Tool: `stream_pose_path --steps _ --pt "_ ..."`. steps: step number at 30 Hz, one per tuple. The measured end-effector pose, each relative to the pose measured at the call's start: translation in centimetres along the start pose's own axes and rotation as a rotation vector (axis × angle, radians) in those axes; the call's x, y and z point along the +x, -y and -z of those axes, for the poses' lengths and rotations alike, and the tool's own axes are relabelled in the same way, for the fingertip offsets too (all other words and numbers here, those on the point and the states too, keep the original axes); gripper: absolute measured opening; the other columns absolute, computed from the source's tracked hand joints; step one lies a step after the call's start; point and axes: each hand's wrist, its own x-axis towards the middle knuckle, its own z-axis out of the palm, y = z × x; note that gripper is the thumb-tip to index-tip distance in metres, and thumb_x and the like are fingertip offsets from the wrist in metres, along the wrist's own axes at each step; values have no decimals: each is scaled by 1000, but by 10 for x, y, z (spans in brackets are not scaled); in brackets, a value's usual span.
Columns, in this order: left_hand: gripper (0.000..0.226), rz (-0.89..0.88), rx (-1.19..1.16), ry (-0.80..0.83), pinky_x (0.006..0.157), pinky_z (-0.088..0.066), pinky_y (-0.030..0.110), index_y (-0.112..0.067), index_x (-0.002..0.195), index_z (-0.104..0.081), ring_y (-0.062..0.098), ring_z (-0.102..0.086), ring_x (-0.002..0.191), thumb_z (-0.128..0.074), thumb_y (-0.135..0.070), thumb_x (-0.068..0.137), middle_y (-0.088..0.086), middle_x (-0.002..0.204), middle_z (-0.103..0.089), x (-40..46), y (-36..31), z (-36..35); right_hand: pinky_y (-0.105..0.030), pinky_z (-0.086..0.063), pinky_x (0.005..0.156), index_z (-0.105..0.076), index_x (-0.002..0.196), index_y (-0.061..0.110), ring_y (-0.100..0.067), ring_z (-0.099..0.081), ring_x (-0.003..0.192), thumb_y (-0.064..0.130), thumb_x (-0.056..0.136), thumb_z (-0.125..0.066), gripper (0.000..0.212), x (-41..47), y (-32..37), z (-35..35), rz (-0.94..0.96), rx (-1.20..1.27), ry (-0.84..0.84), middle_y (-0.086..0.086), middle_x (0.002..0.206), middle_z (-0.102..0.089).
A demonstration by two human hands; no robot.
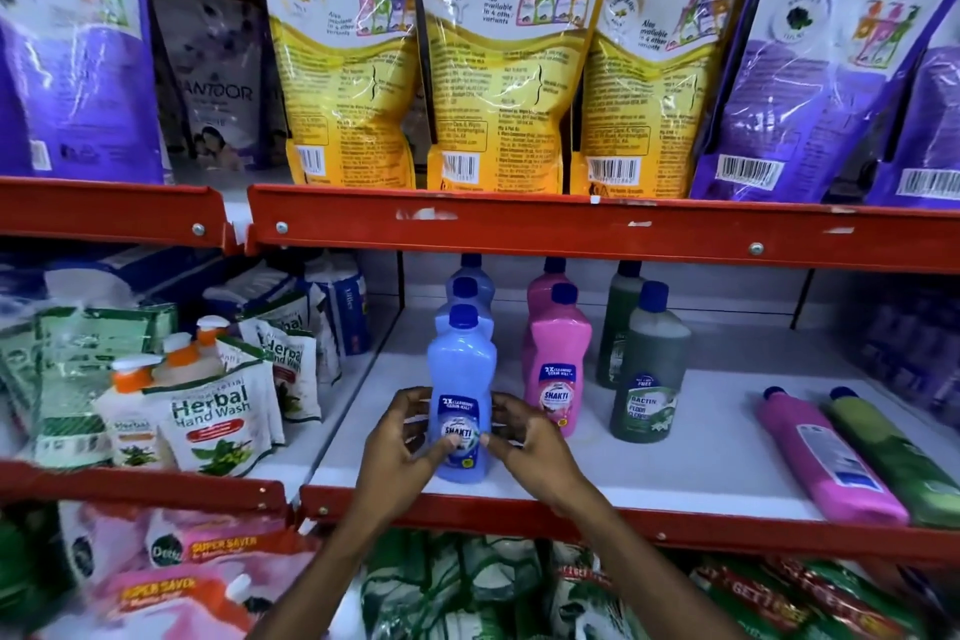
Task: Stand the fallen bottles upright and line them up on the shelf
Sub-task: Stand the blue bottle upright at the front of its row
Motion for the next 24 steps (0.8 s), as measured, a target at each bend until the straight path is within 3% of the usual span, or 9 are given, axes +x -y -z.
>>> stream_pose_path --steps 2,6,11,14,16,19,21,24 --pt "52 1 27 2 72 -61 18 -45 112 -52 4 -74 94 -84 -21 78 -14 111 -72 -1 -2 -1 -29 -55 96 -56 131 8 -21 -65 116 -2 90 -62 43 0 0 -1 -2 -10 5 -10 126 -68" --pt "53 5 60 -28 70 -61 18 -51 109 -49 1 -74 92 -84 -26 78 -12 109 -74 -8 -2 0 -19 -55 93 -56 131 10 -16 -65 115 -2 91 -60 42 -4 0 -3 13 0 12 -7 126 -68" --pt "52 14 51 -28 75 -65 29 -54 110 -49 5 -75 97 -82 -30 78 -13 109 -75 -20 -6 2 -13 -54 88 -58 123 26 4 -66 105 2 91 -62 40 -13 0 -3 15 6 48 2 121 -69" --pt "53 -13 95 -34 88 -62 33 -48 122 -47 5 -69 110 -79 -36 81 -14 122 -70 -32 -15 1 -20 -55 95 -55 130 23 -6 -64 117 8 91 -64 42 -21 5 0 4 9 67 1 130 -66" --pt "64 -96 227 -152 105 -51 35 -32 138 -43 7 -55 130 -72 -48 83 -8 142 -56 -42 -22 -4 -30 -49 107 -46 142 21 -12 -55 129 17 93 -64 53 -31 8 8 48 -86 14 2 143 -57" --pt "70 -386 496 -355 124 -26 35 -21 148 -39 16 -29 152 -62 -48 88 2 162 -34 -53 -39 -17 -24 -33 115 -32 148 31 -8 -38 139 27 94 -55 59 -50 12 37 223 -414 -201 8 153 -42" --pt "72 -604 645 -364 128 -13 45 -18 153 -34 30 -20 156 -59 -43 90 10 165 -28 -57 -56 -39 -30 -25 120 -24 151 32 -14 -27 146 28 93 -50 64 -63 12 66 298 -642 -320 4 157 -36" --pt "74 -741 737 -260 127 -9 59 -18 156 -29 36 -16 156 -56 -44 93 11 168 -22 -53 -82 -85 -51 -13 125 -15 155 23 -24 -6 154 28 91 -48 72 -75 6 119 336 -928 -433 -7 165 -17"
